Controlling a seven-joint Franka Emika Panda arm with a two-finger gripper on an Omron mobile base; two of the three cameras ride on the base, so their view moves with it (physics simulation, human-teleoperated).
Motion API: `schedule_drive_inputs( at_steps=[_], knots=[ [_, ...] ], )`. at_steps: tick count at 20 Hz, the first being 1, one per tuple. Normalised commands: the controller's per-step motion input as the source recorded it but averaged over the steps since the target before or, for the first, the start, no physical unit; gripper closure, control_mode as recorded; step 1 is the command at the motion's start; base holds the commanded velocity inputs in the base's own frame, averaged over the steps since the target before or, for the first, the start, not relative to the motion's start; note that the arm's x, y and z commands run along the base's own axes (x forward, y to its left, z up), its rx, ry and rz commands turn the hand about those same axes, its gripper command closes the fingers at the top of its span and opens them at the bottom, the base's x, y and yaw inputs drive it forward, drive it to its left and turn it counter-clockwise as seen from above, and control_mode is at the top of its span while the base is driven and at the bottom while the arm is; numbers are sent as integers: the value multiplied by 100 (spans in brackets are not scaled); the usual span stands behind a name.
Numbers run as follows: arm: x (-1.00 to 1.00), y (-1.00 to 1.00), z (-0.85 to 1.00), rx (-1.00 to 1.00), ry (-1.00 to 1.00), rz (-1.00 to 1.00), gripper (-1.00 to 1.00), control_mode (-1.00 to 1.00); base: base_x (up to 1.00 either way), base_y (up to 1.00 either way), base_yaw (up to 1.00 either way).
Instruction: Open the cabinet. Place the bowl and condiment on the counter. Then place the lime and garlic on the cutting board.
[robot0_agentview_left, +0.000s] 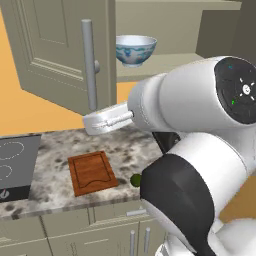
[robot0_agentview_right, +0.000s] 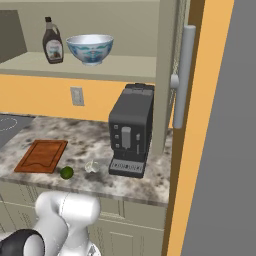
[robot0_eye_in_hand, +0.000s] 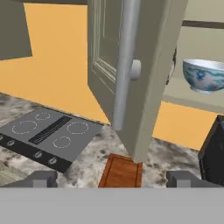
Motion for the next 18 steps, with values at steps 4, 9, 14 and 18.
schedule_drive_inputs(
  at_steps=[4, 9, 14, 18],
  knots=[
    [-24, -100, -41, 32, -3, 8, -100, -100, 0, 0, 0],
    [-3, -88, -29, 2, -1, -2, -100, -100, 0, 0, 0],
    [2, -57, 8, 12, -4, -1, -100, -100, 0, 0, 0],
    [47, -40, 34, 34, -4, 0, -100, -100, 0, 0, 0]
  ],
)
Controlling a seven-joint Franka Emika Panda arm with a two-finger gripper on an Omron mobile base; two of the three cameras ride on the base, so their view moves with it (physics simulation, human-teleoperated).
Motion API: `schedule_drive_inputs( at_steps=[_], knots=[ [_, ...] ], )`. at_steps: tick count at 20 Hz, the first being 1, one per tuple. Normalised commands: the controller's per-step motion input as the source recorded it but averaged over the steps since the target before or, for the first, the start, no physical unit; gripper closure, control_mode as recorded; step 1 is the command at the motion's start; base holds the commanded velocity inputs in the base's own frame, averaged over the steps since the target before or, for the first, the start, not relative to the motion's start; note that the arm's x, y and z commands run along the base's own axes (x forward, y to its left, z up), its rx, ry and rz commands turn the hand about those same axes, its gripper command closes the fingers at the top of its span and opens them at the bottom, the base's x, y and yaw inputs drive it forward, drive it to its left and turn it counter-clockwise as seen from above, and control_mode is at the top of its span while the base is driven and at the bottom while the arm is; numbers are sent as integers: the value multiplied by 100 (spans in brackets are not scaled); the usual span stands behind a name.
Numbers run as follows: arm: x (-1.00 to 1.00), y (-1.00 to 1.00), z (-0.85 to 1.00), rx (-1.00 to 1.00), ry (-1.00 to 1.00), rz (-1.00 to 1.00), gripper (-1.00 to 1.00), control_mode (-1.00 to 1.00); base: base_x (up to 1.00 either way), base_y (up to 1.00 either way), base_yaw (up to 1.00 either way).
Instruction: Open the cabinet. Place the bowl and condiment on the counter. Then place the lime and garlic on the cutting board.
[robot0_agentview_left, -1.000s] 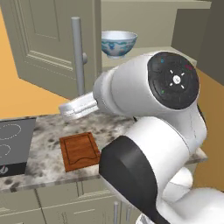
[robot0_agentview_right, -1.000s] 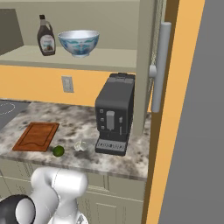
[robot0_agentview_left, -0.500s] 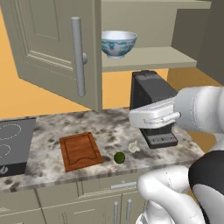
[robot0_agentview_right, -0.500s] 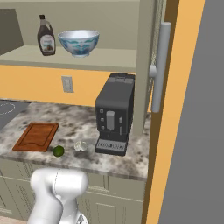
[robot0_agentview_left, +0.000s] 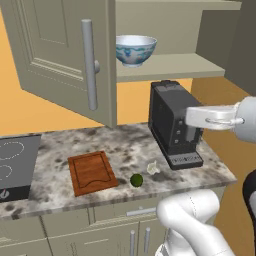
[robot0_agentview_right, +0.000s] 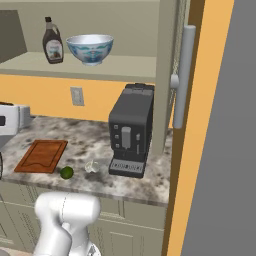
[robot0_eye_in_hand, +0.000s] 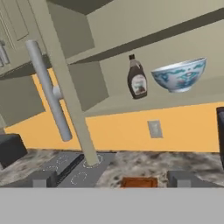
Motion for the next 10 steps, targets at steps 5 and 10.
schedule_drive_inputs(
  at_steps=[5, 10],
  knots=[
    [72, -12, 34, 21, 0, 0, -100, -100, 0, 0, 0],
    [39, 29, 2, 17, 6, -10, -100, -100, 0, 0, 0]
  ],
)
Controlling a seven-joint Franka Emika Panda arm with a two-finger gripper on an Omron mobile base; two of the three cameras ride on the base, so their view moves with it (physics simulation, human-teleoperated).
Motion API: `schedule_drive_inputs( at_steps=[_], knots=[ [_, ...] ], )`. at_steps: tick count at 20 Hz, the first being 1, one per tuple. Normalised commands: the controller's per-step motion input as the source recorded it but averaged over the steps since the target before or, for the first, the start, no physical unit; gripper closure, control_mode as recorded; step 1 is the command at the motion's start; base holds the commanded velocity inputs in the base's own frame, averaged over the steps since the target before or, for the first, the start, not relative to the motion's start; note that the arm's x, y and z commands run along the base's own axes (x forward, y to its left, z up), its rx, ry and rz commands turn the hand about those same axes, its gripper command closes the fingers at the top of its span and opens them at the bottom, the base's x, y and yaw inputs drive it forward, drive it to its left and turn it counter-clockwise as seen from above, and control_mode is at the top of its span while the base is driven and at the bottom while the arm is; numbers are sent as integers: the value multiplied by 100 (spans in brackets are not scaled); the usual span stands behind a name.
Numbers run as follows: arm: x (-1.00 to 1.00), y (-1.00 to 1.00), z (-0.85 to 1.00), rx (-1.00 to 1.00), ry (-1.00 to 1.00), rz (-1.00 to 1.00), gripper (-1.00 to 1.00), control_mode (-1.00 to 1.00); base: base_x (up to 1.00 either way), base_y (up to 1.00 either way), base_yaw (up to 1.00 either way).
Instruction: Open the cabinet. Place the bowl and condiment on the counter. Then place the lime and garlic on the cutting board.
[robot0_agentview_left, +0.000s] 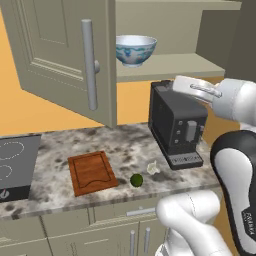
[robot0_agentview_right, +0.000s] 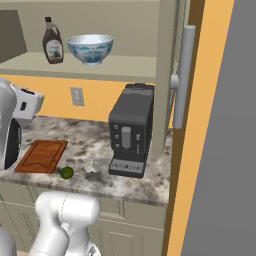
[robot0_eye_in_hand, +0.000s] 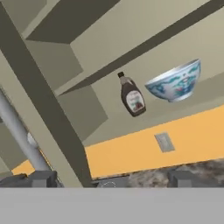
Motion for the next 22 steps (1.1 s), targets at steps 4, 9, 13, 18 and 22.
schedule_drive_inputs(
  at_steps=[4, 9, 13, 18, 22],
  knots=[
    [8, 14, 5, 16, 39, -8, -100, -100, 0, 0, 0],
    [17, -13, 13, 15, 52, 0, -100, -100, 0, 0, 0],
    [20, 7, -2, 17, 9, 2, -100, -100, 0, 0, 0],
    [22, 40, -24, 29, -16, 8, -100, -100, 0, 0, 0],
    [29, 49, -49, 31, -21, 11, -100, -100, 0, 0, 0]
  ],
)
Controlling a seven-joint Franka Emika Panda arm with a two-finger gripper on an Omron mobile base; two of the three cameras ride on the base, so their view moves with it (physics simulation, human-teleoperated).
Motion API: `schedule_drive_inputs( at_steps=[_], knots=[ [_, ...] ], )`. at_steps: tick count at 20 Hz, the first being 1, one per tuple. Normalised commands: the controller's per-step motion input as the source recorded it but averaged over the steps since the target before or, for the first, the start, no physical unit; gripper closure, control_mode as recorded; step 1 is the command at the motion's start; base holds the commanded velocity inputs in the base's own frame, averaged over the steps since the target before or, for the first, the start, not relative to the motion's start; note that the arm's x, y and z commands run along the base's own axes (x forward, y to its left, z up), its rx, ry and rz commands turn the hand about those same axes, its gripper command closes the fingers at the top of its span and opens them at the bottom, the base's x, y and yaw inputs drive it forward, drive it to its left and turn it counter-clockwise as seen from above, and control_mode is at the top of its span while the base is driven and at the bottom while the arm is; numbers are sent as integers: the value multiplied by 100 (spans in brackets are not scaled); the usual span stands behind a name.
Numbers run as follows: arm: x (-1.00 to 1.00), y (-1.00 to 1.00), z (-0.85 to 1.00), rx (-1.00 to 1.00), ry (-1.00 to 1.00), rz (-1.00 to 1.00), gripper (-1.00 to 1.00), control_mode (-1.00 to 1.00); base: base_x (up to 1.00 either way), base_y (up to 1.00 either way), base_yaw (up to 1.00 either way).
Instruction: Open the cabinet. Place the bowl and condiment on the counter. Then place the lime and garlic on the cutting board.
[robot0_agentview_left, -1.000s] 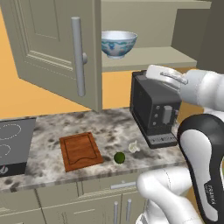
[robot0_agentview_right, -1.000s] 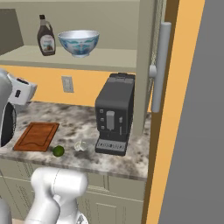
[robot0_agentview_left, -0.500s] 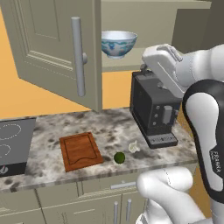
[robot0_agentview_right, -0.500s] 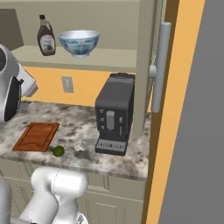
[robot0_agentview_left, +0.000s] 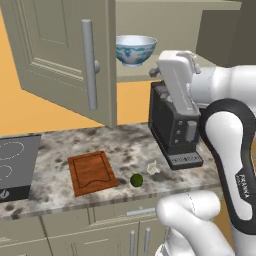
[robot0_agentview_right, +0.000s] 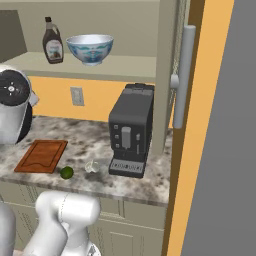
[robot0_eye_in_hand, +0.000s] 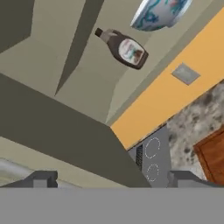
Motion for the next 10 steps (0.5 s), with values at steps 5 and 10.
schedule_drive_inputs(
  at_steps=[5, 10],
  knots=[
    [45, 1, 0, 29, -3, 6, -100, -100, 0, 0, 0],
    [43, -16, 15, 22, 15, 8, -100, -100, 0, 0, 0]
  ],
)
